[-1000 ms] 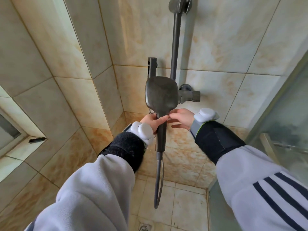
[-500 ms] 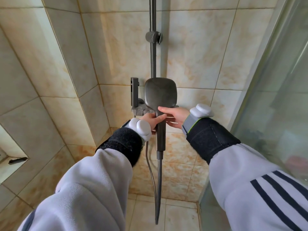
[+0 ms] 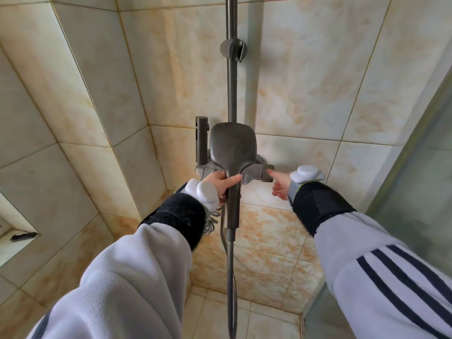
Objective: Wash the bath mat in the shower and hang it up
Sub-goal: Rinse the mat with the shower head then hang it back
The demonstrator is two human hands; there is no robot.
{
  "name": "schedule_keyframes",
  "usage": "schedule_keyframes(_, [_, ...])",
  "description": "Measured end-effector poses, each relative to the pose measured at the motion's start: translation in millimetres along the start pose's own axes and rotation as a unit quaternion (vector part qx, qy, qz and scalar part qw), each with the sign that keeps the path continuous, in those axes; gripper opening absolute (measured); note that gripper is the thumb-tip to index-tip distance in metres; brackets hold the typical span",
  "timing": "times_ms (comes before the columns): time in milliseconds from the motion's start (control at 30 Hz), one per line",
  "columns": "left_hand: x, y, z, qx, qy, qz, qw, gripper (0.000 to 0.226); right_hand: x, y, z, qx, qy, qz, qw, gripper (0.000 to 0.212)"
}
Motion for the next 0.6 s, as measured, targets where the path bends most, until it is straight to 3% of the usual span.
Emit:
schedule_keyframes(367, [-17.5, 4.5, -37.3, 0.021, 0.053, 0.008, 0.998, 0.026, -6.6, -32.4, -52.3, -0.048, 0.036, 0.061, 0.996, 0.039])
schedule_keyframes(467, [-18.3, -0.8, -42.4, 0.014, 0.057, 0.005, 0.998, 0.023, -2.8, -38.8, -53.9, -0.067, 0.031, 0.046, 0.996, 0.021])
schedule_keyframes(567, [-14.9, -6.5, -46.2, 0.001, 0.051, -0.001, 0.999, 0.02, -1.0, -35.5, -58.4, -0.078, 0.027, 0.06, 0.995, 0.019])
schedule_keyframes(600, [-13.6, -9.0, -47.2, -0.007, 0.047, 0.003, 0.999, 0.018, -4.9, -32.1, -55.9, -0.075, 0.033, 0.076, 0.994, 0.028])
Point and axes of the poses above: each hand's wrist, its own z-axis away from the middle knuckle, its own y-axis out of the back of the hand, x = y × z, the point moved 10 cm from there along -z, towards the middle knuckle, and after that the axes turned 8 degrees about y, right-handed, at the moved point
